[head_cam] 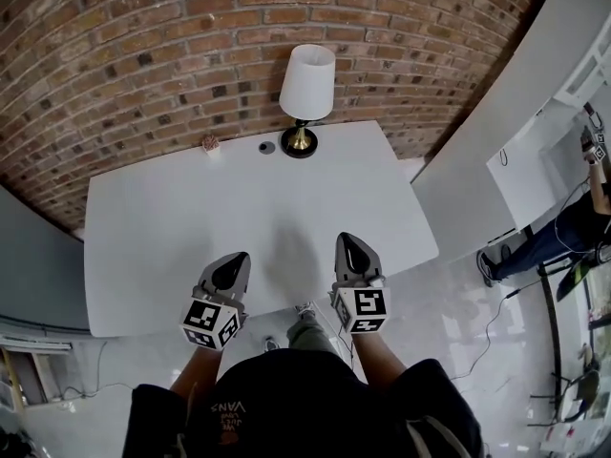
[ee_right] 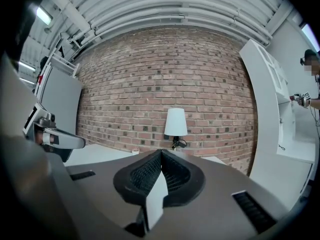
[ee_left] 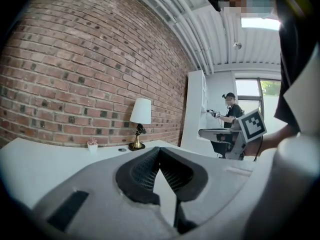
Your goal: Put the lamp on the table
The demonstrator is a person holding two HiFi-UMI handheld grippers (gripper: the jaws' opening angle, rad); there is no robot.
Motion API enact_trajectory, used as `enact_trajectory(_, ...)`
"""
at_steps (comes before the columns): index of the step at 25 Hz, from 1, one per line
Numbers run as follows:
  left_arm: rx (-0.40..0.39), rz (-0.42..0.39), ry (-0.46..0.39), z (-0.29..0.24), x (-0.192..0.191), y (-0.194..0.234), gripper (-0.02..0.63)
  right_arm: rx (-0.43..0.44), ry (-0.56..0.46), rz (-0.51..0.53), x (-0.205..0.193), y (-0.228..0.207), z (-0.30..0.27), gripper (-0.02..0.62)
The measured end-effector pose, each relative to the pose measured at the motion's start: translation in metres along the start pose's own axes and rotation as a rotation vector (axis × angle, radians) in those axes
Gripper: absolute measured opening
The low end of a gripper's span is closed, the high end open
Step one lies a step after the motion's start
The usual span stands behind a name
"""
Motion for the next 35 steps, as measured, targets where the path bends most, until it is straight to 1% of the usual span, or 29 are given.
enact_trajectory(4,-0.016,0.007,0.0,0.009,-0.005,-0.011,-0.002,-0.002,-0.007,0.002,-0.003,0.011,0.015,-0.002)
enact_trajectory(9,-0.021,0.01,0.002,0.021,-0.011,-0.02,-0.002,0.028,0.016,0.009,-0.012,0.026,0.029,-0.002)
enact_trajectory(14,-0.019,0.02,-0.001,0.03,-0.015,-0.022,-0.002,0.041,0.013,0.014,-0.011,0.035,0.033,-0.002)
enact_trajectory(35,-0.002,0.028,0.002,0.039,-0.021,-0.023,-0.002,0.034,0.0,-0.02,-0.012,0.043,0.039,-0.002)
Point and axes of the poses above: the fingertips, and each gripper's own axes: z backward along the fingers, y to its left, x out of its top, the point moved 5 cm from there along z, backward along the fingers, and after that the axes turned 1 degree about x, right-handed, at the moved point
